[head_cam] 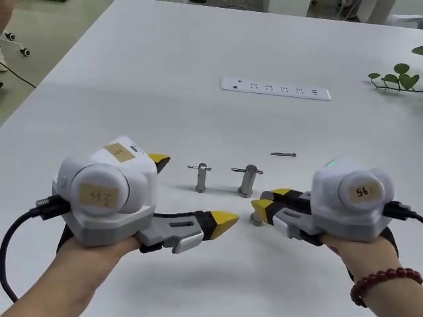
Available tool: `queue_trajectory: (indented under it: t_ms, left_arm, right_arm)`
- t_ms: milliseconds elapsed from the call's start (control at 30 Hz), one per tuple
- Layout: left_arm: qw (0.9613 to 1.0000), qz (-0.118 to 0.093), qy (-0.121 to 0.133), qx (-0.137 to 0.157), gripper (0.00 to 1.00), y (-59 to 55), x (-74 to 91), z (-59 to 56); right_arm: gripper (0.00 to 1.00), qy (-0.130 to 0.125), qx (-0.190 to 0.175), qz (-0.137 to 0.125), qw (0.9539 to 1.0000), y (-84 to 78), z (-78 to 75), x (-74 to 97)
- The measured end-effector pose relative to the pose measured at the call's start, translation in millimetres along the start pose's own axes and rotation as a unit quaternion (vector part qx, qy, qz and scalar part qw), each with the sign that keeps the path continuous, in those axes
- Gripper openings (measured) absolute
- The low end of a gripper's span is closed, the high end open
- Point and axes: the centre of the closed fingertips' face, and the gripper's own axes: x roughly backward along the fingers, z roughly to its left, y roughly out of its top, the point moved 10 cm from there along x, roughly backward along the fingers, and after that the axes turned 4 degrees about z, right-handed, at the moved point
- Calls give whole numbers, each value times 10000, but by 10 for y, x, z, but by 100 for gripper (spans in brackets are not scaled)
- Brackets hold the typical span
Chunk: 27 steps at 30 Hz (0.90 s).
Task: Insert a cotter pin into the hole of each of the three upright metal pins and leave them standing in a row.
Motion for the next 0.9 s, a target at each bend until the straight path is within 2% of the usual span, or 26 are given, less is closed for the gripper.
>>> queue_trajectory:
  t_ms: [233, 267, 400, 467, 567, 900]
  left_arm:
    - [10000, 21, -16, 14, 82, -13, 9, 8]
    - [10000, 31, -22, -2, 82, -15, 8, 9]
    - [9999, 52, -62, -110, 82, -11, -2, -12]
    - [9998, 90, -60, -150, 82, -18, -8, -14]
    - [9998, 132, -44, -165, 82, -27, -9, -10]
    - [9998, 136, -33, -131, 83, -34, -18, -10]
  right_arm:
    - [9, -4, 76, -32, 10000, -18, 68, -7]
    - [9, -63, 75, -44, 9999, -16, 69, -6]
    - [10, -77, -104, -57, 9999, -29, 73, -10]
    - [10, -103, -76, 31, 9999, -55, 79, -20]
    - [12, -45, -192, -7, 9998, -80, 87, -19]
    - [20, 31, -150, -66, 9999, -45, 34, 119]
